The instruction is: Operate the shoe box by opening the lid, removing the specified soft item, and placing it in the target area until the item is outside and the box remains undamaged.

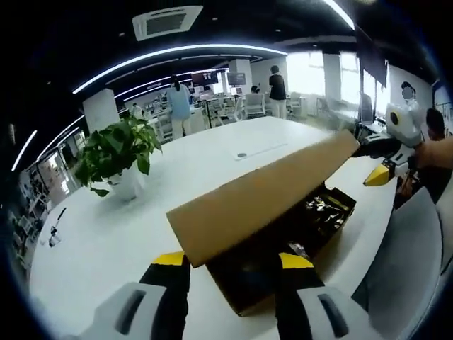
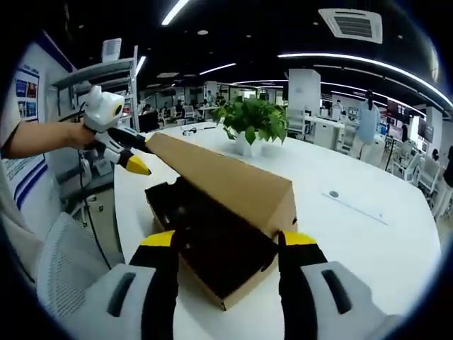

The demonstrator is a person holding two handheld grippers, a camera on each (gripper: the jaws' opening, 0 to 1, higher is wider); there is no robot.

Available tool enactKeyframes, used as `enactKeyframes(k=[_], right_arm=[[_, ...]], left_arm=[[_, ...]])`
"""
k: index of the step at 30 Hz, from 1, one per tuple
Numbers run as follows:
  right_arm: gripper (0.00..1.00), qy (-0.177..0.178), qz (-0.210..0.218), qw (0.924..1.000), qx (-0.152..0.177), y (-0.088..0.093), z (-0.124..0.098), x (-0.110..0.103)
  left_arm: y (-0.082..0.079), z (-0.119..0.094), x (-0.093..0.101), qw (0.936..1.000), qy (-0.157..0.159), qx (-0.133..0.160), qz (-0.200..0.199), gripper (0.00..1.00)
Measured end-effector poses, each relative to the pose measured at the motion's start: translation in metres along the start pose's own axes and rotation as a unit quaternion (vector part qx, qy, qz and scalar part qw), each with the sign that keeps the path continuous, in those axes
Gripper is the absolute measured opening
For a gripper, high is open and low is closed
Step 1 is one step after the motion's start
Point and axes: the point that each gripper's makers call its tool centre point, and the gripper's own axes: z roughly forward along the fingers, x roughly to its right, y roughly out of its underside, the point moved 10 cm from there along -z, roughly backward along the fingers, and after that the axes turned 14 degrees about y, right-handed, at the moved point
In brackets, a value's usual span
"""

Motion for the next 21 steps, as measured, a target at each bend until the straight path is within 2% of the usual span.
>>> enactKeyframes(k=[10,21], right_arm=[[0.52,0.007,-0.002,0.9999,0.012,-0.011,0.006,0.008],[0.50,0.013,-0.003,0.9997,0.020,-0.021,0.014,0.018]], left_arm=[[-0.015,0.001,-0.013,0.9994,-0.030,0.019,0.003,0.36],[-0.028,0.007,-0.026,0.9979,-0.060,0.023,0.006,0.26]])
